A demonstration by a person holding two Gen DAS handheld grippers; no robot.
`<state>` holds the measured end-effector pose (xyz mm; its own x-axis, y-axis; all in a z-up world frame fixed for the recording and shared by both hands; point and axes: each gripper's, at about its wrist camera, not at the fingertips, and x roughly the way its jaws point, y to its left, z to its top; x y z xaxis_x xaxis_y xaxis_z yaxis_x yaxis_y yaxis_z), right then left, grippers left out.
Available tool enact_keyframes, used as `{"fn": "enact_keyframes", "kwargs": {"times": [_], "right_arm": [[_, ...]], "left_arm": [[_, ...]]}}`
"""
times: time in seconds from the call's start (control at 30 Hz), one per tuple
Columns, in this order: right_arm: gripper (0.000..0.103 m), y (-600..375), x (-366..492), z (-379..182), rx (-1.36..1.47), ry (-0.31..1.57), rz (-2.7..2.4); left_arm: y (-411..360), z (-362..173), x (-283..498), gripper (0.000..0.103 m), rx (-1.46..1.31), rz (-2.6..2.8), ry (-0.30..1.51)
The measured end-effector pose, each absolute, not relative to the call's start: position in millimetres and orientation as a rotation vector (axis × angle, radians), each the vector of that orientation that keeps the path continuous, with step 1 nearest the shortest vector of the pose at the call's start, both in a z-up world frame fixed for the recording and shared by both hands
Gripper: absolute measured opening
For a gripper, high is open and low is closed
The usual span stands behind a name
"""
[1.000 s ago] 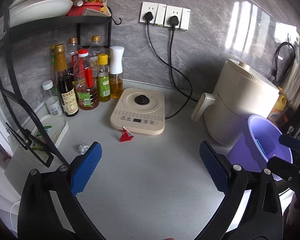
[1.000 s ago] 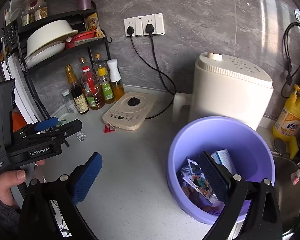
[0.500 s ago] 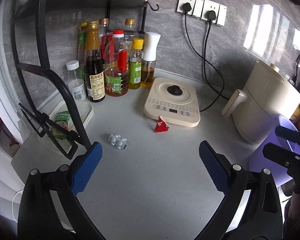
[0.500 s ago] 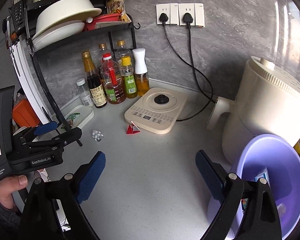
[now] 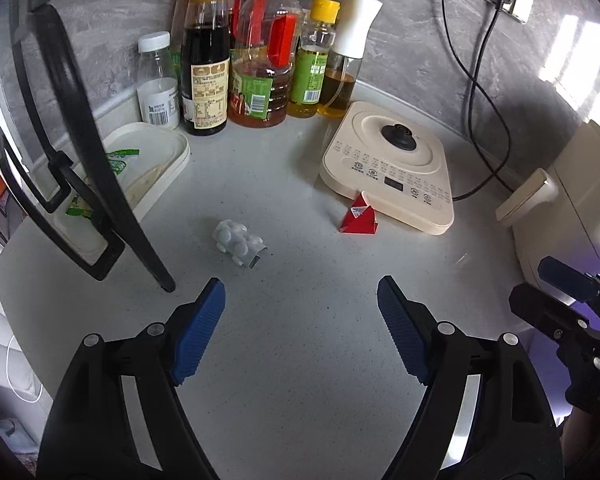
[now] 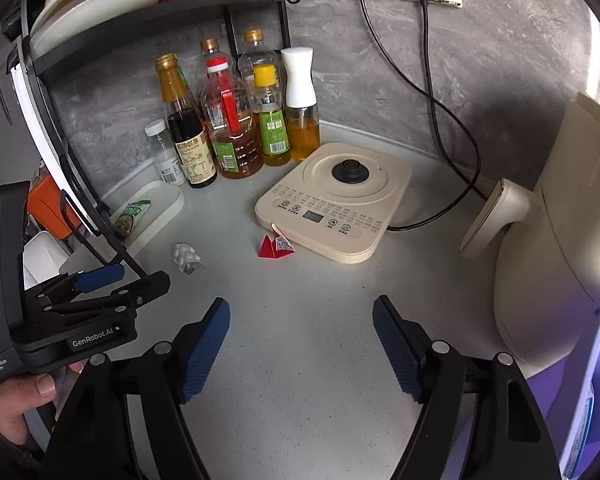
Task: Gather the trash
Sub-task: 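Move both open tools back to the white blister pack and red packet, then grasp the white blister pack with the left tool while the right tool grasps the red packet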
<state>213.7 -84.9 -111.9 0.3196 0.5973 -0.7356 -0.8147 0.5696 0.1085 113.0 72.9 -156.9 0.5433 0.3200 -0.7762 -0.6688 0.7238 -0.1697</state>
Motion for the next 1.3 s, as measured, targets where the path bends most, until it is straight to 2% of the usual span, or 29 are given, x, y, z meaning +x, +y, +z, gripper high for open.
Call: {"fn": "enact_keyframes", "kwargs": {"times": [0.17,0.4,0.7,0.77,0.8,0.93,1.2,1.3], "right_arm": [[0.063,-68,229,-131,-0.333,0.845,0.959],[0.063,-64,243,-151,-0.306,0.912,0.947],[0.063,-54,253,-159,-0.297,0.932,0.923],[0.063,-50,255,-160,-0.289,0.934,0.923],[0.062,-46,256,-162,-0.285,0.934,0.926],[0.053,-29,260,-169,-0.294,0.94,0.934],[0.032,5,265,-185,-0.306,0.962,0.993],[0.029,16,265,-189,-0.307,0.964,1.024]], "left_arm": [[87,-182,133,0.078,-0.55,0.672,0.853],[105,-208,145,0.078,-0.609,0.782,0.89],[122,-213,159,0.078,-0.611,0.851,0.861],[125,-213,157,0.065,-0.607,0.902,0.837],[126,-213,156,0.055,-0.596,0.932,0.83],[127,-213,156,0.037,-0.563,0.964,0.817],[124,-204,142,0.035,-0.556,0.922,0.786],[120,-200,139,0.035,-0.551,0.901,0.782]]}}
